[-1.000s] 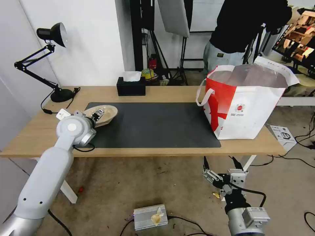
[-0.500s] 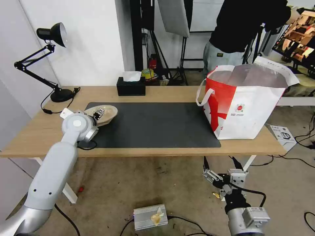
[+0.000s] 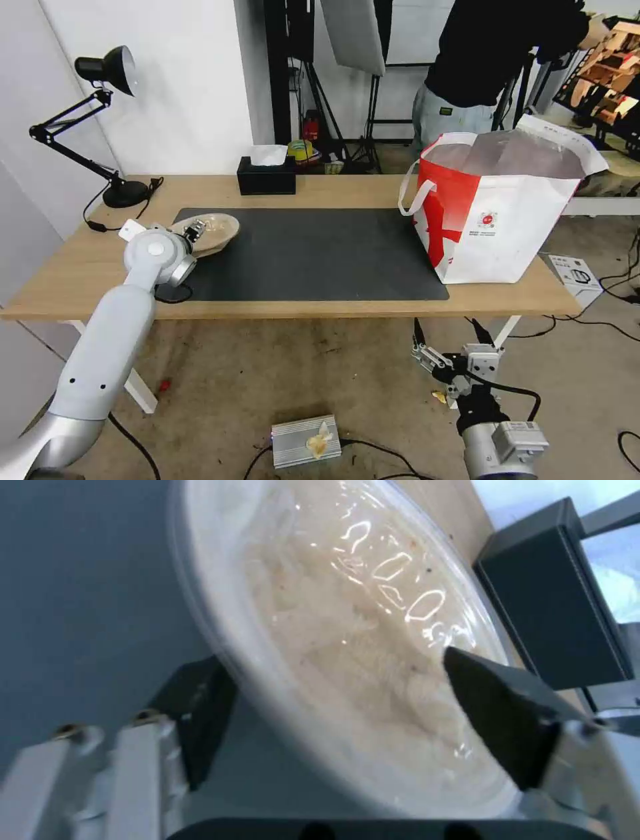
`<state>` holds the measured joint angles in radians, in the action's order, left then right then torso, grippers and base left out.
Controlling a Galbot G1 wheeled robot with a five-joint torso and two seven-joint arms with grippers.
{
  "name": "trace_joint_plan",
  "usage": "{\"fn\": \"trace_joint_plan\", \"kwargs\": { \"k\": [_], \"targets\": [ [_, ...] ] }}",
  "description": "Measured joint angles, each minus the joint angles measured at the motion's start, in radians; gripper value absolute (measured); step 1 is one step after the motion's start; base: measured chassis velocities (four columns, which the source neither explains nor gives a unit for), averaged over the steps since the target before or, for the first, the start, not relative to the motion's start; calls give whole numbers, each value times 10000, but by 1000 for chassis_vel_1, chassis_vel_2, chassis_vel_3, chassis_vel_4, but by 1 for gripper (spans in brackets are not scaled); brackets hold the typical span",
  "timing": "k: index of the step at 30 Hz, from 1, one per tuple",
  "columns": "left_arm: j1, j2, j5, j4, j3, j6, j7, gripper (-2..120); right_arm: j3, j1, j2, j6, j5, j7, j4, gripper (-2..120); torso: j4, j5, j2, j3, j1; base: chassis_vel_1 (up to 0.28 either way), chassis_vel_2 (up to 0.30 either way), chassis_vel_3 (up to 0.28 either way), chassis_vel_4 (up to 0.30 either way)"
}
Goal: Pick up the trash from the table and place it into the takeout bag.
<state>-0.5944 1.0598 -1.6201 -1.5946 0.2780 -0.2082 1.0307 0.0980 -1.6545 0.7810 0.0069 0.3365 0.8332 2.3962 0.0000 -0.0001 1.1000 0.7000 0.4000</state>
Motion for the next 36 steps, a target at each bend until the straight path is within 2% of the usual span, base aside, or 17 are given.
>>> {"fn": "trace_joint_plan", "kwargs": {
  "k": [3,5,7,8,11,12,15,17,20,27,36],
  "targets": [
    [57,51,12,3,-45,33,-55,59,0,0,0,0,0,0,0,100,0,0,0,0,0,0,0,0,0],
    [63,55,19,3,-52,41,-70,56,0,0,0,0,0,0,0,100,0,0,0,0,0,0,0,0,0],
    [68,57,40,3,-55,52,-100,44,0,0,0,0,0,0,0,100,0,1,0,0,0,0,0,0,0],
    [68,57,40,3,-55,52,-100,44,0,0,0,0,0,0,0,100,0,1,0,0,0,0,0,0,0],
    [24,60,102,-58,-59,55,-61,30,-1,0,0,0,0,0,0,100,0,1,0,0,0,0,0,0,0],
    [24,60,102,-58,-59,55,-61,30,-1,0,0,0,0,0,0,100,0,1,0,0,0,0,0,0,0],
    [-56,91,185,-174,-91,55,70,15,-1,0,0,0,0,0,0,100,0,0,0,0,0,0,0,0,0],
    [-68,90,188,-204,-91,55,79,13,0,0,0,1,0,0,0,100,-1,1,0,0,0,0,0,0,0],
    [-116,14,189,-275,-81,58,90,1,-1,0,0,1,0,0,0,100,-1,1,0,-1,0,0,0,0,0],
    [-344,-164,189,-490,47,61,70,0,0,0,0,0,0,0,0,100,0,1,0,-1,0,0,0,0,0],
    [-506,-681,99,-1620,99,295,-741,0,0,0,0,0,0,0,0,100,1,0,0,0,0,0,0,0,0]
  ]
}}
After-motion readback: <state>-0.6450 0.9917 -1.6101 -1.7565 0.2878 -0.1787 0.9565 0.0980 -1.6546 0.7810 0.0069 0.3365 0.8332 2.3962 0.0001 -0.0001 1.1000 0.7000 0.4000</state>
